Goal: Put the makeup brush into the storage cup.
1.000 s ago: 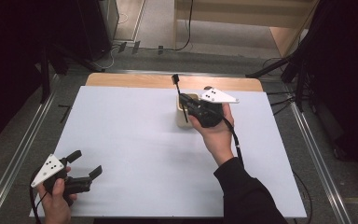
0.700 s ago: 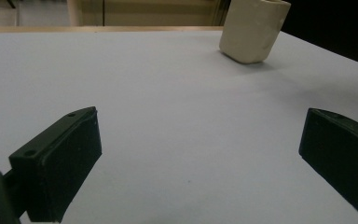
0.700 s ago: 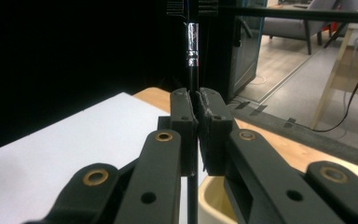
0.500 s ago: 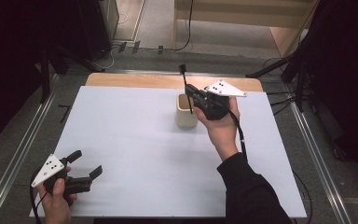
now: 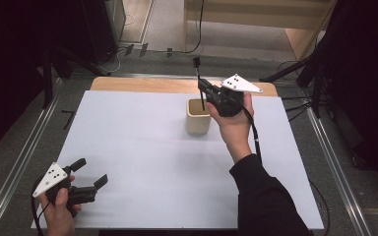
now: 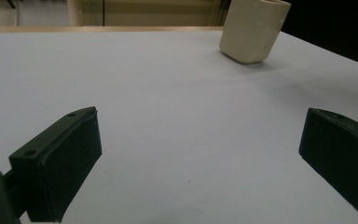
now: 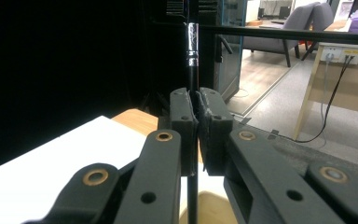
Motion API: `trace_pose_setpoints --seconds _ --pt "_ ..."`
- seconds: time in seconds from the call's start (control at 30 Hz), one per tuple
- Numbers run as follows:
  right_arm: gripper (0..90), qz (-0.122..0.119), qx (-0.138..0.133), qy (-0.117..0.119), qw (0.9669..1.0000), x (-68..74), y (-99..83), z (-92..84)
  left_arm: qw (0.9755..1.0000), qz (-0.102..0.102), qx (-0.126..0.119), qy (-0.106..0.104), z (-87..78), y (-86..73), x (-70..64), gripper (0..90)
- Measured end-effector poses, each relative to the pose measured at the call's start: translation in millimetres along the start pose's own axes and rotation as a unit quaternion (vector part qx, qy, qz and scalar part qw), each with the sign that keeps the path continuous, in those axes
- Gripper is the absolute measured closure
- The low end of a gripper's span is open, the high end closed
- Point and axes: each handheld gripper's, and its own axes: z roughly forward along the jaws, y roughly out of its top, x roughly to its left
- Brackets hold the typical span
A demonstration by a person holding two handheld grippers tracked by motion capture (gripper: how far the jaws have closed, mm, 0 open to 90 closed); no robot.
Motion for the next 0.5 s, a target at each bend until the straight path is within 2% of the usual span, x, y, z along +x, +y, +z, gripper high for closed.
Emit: trace_pose_setpoints --seconds 0.5 --pt "87.0 0.025 0.009 -0.022 0.9994 -19.2 -12.7 19.5 1.0 -0.001 0.0 0.0 0.3 -0.1 0.0 0.0"
